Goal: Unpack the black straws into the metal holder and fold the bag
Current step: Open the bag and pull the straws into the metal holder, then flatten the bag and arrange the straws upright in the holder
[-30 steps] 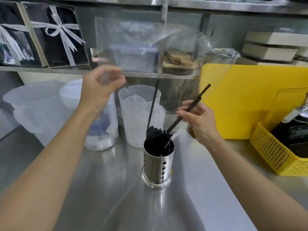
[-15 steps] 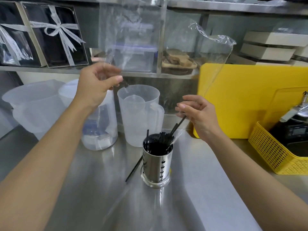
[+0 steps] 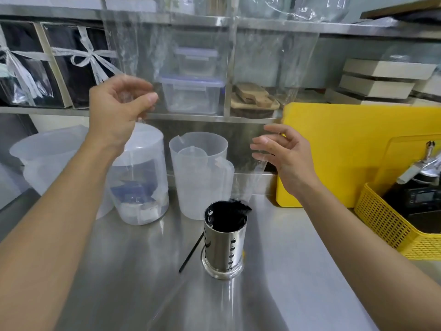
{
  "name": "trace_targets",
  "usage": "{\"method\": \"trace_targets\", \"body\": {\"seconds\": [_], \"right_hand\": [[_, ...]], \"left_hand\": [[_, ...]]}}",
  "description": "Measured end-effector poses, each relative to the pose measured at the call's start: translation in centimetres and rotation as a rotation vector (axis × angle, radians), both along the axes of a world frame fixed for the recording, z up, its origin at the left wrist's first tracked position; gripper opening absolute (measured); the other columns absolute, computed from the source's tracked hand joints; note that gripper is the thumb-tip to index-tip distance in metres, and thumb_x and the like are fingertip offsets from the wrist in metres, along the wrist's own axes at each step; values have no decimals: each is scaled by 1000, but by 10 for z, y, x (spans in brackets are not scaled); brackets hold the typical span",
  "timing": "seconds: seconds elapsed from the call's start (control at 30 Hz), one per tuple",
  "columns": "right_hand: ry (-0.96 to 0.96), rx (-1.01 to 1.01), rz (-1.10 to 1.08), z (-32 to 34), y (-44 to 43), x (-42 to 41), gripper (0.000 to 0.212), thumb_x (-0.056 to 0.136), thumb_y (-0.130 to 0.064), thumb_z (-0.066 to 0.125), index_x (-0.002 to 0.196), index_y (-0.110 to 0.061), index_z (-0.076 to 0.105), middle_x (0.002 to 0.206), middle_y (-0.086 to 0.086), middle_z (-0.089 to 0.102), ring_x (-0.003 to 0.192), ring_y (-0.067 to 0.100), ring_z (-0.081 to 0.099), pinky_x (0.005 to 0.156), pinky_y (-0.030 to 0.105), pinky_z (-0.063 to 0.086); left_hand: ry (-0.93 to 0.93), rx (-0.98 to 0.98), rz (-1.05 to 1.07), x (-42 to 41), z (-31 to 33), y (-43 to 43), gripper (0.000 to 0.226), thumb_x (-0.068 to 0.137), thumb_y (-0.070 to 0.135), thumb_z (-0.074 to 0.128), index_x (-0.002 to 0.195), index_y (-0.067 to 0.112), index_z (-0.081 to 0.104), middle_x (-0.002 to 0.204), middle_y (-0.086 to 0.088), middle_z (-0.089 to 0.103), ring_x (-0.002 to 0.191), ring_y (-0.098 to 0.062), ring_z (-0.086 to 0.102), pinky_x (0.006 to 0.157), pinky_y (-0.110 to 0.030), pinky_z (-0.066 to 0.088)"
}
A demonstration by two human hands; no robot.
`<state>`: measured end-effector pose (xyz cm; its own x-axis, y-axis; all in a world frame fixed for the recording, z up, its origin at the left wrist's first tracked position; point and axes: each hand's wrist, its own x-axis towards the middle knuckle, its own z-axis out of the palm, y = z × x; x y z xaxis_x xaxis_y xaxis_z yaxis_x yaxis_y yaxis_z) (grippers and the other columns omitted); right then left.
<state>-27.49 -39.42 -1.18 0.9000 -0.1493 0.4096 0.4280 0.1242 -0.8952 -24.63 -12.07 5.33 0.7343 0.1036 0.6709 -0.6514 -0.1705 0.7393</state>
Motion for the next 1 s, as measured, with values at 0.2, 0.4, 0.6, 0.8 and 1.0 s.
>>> {"method": "trace_targets", "body": {"seconds": [0.2, 0.4, 0.6, 0.8, 1.0], "right_hand": [[-87, -35, -83, 25, -8, -11, 13, 83, -1, 64, 92, -10, 61, 64, -2, 72, 65, 19, 69, 62, 32, 58], [-91, -16, -200, 35, -35, -36, 12, 83, -2, 63, 86, -13, 62, 61, 1, 67, 54, 16, 61, 45, 24, 51], [47, -52, -313, 0, -80, -67, 14, 82, -2, 64, 85, -15, 61, 58, -3, 67, 46, 11, 57, 39, 22, 46], [275, -48, -427, -69, -140, -113, 17, 80, 0, 66, 81, -16, 61, 55, -6, 68, 50, 11, 58, 52, 26, 45], [488, -122, -562, -123, -189, -165, 16, 82, 0, 64, 79, -14, 58, 50, -8, 66, 42, 0, 55, 44, 18, 44]], "left_hand": [[7, -62, -20, -9, 18, -9, 16, 77, 8, 70, 80, 22, 63, 63, 10, 67, 55, -3, 62, 58, -19, 53], [141, -47, -65, -20, 15, -39, 14, 77, 16, 72, 78, 26, 62, 60, 8, 68, 44, -5, 57, 36, -19, 44], [444, -33, -147, -32, -43, -90, 6, 82, 19, 65, 81, 20, 59, 74, 0, 65, 56, -8, 55, 49, -20, 44], [666, -21, -269, -56, -120, -142, 9, 79, 24, 69, 77, 19, 61, 73, -3, 63, 61, -17, 55, 53, -26, 45], [809, 168, -311, -99, -177, -189, 19, 81, 18, 68, 92, 16, 53, 78, -5, 60, 55, -16, 50, 41, -21, 43]]}}
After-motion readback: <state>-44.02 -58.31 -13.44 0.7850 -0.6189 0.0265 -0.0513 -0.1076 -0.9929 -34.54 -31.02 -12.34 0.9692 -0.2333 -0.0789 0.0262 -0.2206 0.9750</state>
